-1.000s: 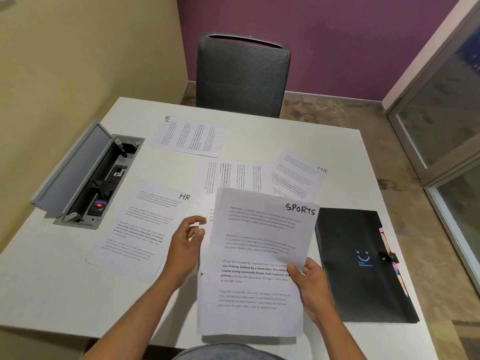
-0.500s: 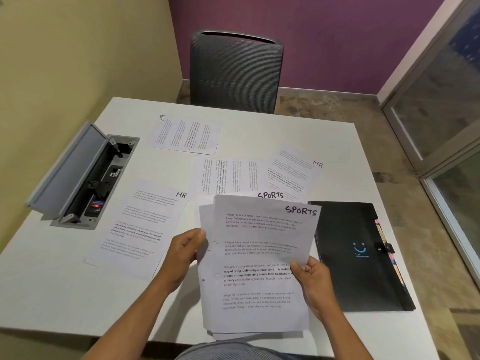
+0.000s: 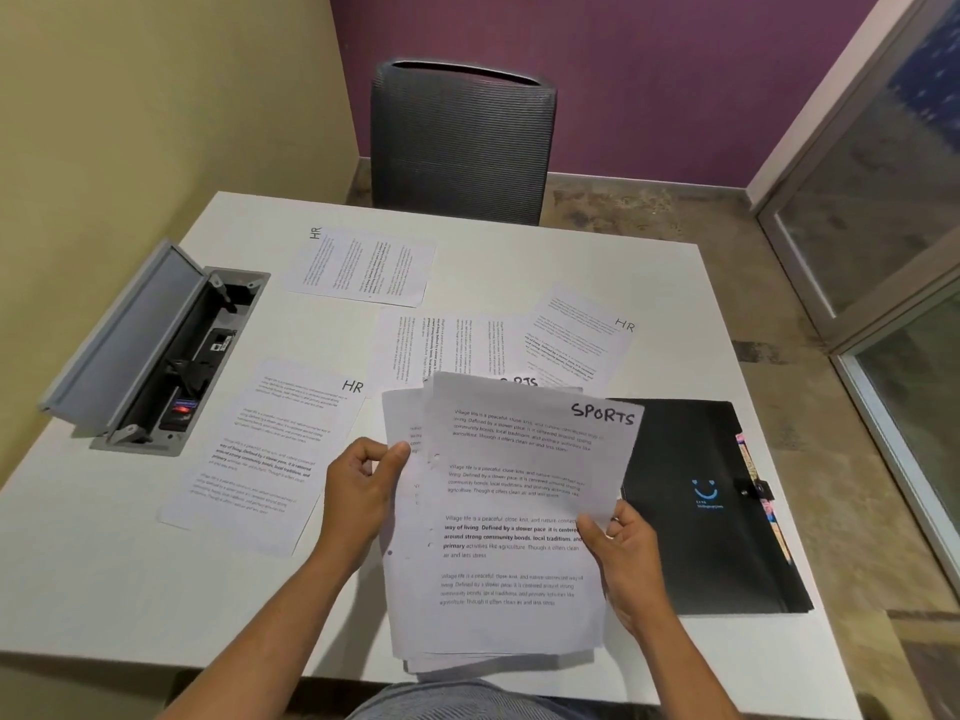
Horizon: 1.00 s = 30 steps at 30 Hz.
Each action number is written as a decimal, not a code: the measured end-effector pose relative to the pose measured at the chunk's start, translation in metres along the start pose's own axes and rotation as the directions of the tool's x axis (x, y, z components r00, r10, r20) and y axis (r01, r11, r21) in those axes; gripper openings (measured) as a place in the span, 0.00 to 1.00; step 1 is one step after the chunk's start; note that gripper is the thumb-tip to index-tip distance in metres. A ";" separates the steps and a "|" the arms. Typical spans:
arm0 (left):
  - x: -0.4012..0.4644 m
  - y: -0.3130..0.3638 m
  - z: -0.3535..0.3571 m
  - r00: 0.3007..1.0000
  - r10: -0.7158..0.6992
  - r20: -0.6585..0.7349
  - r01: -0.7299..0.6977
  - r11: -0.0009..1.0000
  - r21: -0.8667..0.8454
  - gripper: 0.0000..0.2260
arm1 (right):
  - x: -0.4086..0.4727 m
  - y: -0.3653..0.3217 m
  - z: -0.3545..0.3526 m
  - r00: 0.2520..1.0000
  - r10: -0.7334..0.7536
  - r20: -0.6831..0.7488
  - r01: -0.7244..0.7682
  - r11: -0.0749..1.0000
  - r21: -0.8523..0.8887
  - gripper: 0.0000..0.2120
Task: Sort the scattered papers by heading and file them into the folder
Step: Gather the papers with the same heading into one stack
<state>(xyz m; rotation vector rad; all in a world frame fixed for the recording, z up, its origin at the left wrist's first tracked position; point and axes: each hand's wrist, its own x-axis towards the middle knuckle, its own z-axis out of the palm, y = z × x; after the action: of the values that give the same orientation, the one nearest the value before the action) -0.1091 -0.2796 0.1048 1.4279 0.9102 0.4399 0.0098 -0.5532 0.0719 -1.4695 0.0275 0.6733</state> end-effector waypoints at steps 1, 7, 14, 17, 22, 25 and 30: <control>0.001 -0.001 0.001 1.000 0.000 -0.026 0.001 1.000 0.017 0.10 | 0.000 -0.002 -0.001 1.000 0.001 -0.005 -0.001 1.000 -0.004 0.34; -0.004 0.005 0.010 0.998 0.060 -0.002 -0.060 0.998 0.037 0.10 | -0.001 -0.008 -0.012 0.999 0.036 0.035 -0.036 0.999 -0.022 0.25; -0.013 0.020 0.020 0.985 0.075 0.156 -0.072 0.997 -0.027 0.10 | -0.002 -0.015 -0.020 0.999 0.034 0.041 -0.033 0.999 -0.025 0.41; -0.017 0.024 0.020 0.973 0.067 0.220 -0.056 0.997 -0.056 0.23 | -0.002 -0.019 -0.021 0.999 0.025 0.037 -0.025 1.000 -0.007 0.41; -0.019 0.027 0.029 0.988 0.047 0.149 -0.043 0.998 -0.035 0.22 | -0.001 -0.023 -0.024 0.999 0.023 0.045 -0.024 1.000 0.020 0.33; -0.018 0.025 0.036 0.998 0.028 0.063 -0.027 0.999 -0.017 0.16 | 0.000 -0.024 -0.028 0.997 0.036 0.073 -0.039 0.998 0.050 0.20; -0.017 0.029 0.045 0.999 0.004 -0.037 -0.004 1.000 0.011 0.15 | -0.001 -0.030 -0.039 0.993 0.065 0.103 -0.075 0.993 0.096 0.32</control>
<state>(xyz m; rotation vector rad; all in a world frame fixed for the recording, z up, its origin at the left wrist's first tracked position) -0.0787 -0.3175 0.1321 1.4359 0.9415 0.4664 0.0367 -0.5874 0.0939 -1.3430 0.0356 0.7908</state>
